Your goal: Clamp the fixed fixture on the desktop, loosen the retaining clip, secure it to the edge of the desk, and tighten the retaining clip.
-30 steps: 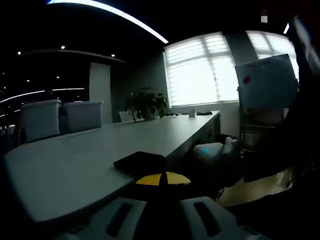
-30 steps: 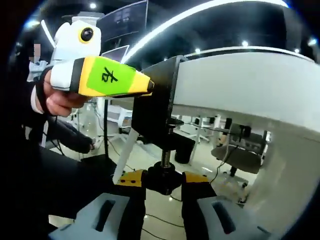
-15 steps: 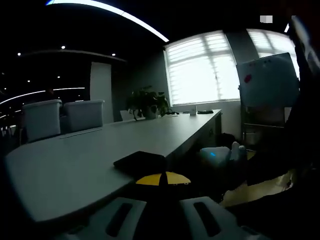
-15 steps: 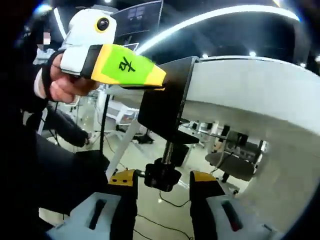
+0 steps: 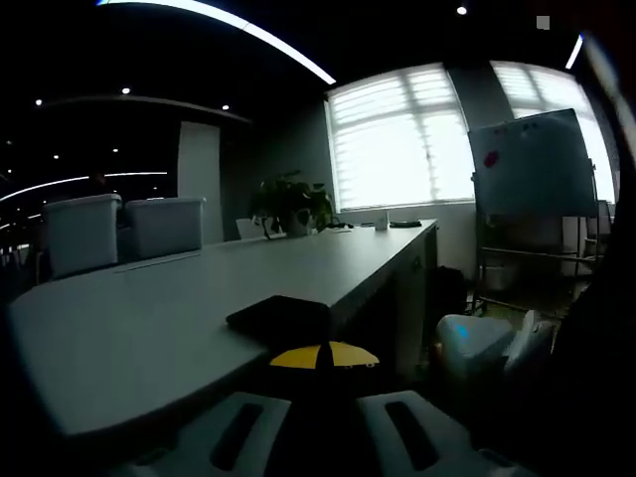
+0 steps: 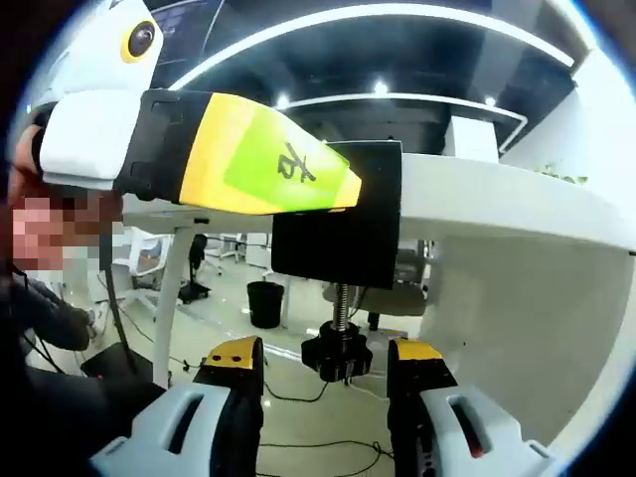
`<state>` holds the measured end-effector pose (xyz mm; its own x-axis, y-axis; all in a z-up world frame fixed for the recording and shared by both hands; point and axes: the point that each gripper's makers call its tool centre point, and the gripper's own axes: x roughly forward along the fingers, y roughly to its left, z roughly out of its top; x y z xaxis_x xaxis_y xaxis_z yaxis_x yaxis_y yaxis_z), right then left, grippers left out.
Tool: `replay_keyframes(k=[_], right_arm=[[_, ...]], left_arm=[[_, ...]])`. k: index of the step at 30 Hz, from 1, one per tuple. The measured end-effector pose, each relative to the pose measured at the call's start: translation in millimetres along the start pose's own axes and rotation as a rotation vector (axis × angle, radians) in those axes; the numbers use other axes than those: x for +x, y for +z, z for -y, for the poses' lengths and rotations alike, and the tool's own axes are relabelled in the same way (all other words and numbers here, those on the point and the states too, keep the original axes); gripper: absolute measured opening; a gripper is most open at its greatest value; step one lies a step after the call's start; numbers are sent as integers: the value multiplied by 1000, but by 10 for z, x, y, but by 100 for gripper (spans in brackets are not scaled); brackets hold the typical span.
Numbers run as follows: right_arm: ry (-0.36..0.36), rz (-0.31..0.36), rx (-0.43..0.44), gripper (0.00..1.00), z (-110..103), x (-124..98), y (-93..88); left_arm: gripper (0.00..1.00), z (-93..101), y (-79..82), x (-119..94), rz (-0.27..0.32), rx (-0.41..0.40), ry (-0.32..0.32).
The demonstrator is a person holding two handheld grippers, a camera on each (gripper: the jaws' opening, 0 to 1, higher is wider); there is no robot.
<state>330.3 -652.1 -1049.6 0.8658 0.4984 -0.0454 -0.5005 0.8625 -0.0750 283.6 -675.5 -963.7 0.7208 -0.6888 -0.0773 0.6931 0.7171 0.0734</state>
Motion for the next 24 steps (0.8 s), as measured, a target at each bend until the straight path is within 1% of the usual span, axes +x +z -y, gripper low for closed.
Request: replay_keyframes(k=[1, 4, 7, 10, 12, 13, 14, 15, 16, 19, 20, 21, 23, 24], right_arm=[[-9, -7, 12, 47, 9, 12, -13], [-24, -20, -1, 47, 18, 25, -33], [-24, -37, -45, 44, 1, 45, -53], [-31, -41, -32, 41, 23, 64, -61], [-32, -38, -46, 36, 30, 84, -51], [-30, -39, -99, 31, 31, 102, -37], [-46, -45, -123, 26, 61, 99, -43], [-36, -39, -130, 26, 53, 110, -31], [-29, -43, -101, 26, 46, 108, -50], [-12, -40, -108, 26, 42, 100, -51], [4, -40, -100, 26, 33, 96, -53], [26, -40, -93, 25, 22, 95, -53], [100, -36, -96, 25, -15, 108, -51], [124, -36, -97, 25, -23, 110, -54]], left_arm=[[1, -3, 2, -3, 3, -4, -1], [1, -4, 6, -2, 7, -7, -5], [1, -10, 7, -4, 9, -8, -5], [1, -16, 7, -5, 10, -7, -2], [1, -20, 6, -4, 12, -9, -1], [1, -21, 5, -3, 12, -9, -1], [1, -25, 8, -3, 12, -7, 0], [1, -25, 7, -3, 11, -5, -1], [1, -25, 6, -3, 11, -4, 0], [1, -22, 4, -6, 11, -1, 3], [1, -21, 3, -7, 11, 2, 5], [1, -20, 4, -6, 11, 2, 8], [1, -19, 5, -7, 10, 6, 12], [1, -20, 5, -8, 10, 3, 12]])
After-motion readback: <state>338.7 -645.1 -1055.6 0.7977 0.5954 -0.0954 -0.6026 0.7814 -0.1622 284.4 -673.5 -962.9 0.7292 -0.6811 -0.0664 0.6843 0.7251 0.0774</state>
